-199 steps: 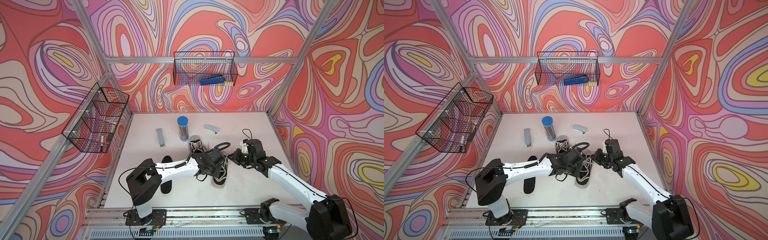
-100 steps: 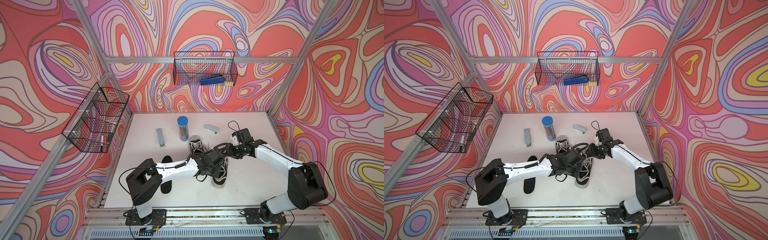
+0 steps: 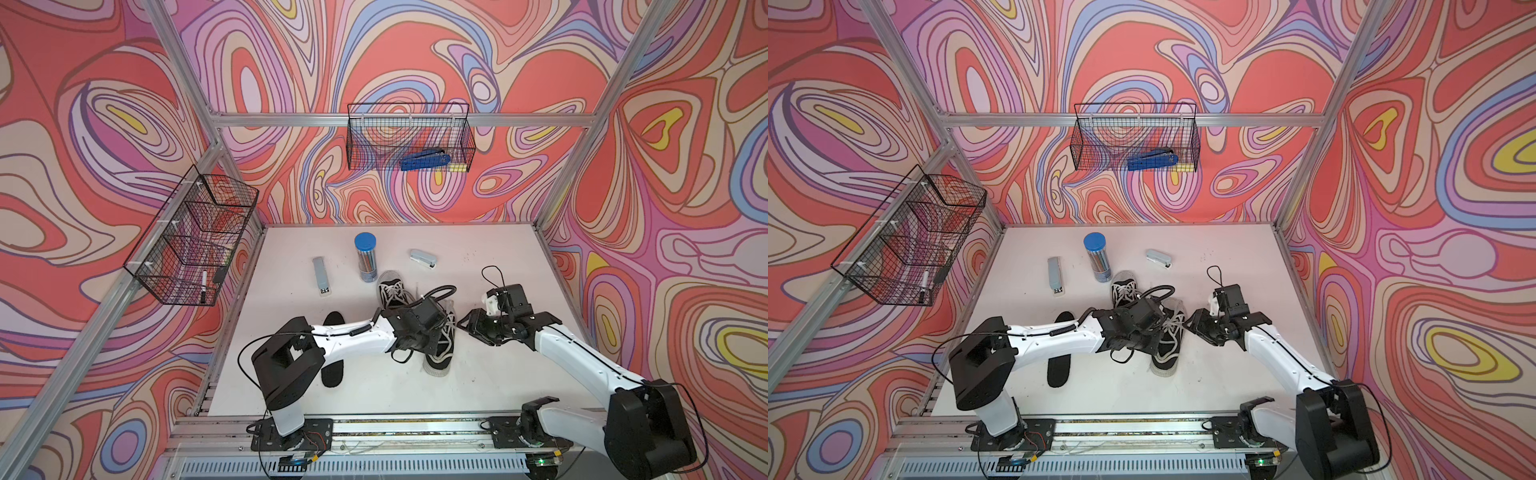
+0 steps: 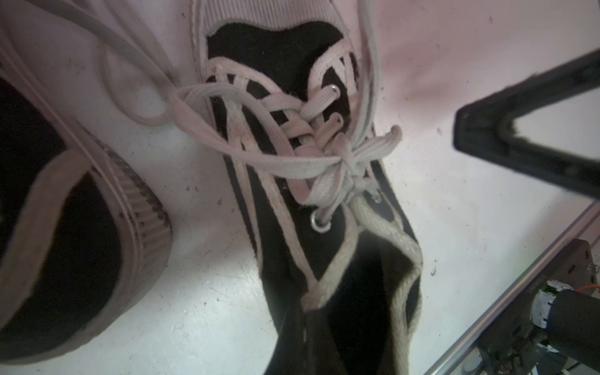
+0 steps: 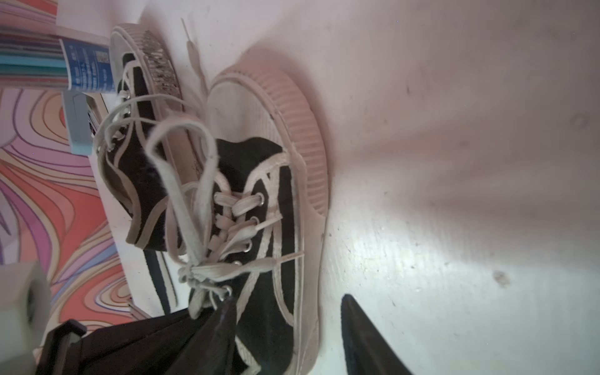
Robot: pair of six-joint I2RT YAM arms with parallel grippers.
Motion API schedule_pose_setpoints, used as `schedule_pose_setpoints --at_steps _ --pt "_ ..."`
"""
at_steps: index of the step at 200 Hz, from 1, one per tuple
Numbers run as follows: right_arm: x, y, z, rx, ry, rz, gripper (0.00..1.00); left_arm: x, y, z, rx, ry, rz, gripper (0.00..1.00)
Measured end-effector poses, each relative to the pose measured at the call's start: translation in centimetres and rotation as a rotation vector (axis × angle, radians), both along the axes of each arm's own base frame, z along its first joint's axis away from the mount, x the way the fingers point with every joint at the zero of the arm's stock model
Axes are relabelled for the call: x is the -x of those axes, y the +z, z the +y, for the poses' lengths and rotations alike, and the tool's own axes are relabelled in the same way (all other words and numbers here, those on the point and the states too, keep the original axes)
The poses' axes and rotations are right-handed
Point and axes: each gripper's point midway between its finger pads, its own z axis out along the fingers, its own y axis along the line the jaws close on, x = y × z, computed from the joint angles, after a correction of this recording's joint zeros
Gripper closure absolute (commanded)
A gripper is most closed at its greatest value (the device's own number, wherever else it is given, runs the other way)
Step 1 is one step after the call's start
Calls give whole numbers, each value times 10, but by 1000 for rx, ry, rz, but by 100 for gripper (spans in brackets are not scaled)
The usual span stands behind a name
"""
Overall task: Remove the insole from the shoe
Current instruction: Adjust the shoelace on the shoe, then untie the shoelace on the shoe.
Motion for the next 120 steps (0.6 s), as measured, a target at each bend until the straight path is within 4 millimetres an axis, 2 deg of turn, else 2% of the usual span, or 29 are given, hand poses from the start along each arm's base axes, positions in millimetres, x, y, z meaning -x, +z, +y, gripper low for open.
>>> schedule_pose_setpoints --at_steps 23,44,56,82,120 --pt "-3 -5 3 -121 -160 45 41 0 0 0 1 3 2 100" --pt "-6 3 2 -226 -318 92 40 0 0 0 4 10 5 100" --pt "-8 9 2 -274 -401 131 43 0 0 0 4 11 6 100" --pt "-5 14 5 -351 -546 241 55 0 0 0 6 16 9 100" --pt "-3 19 25 -400 -632 375 53 0 0 0 7 16 11 100"
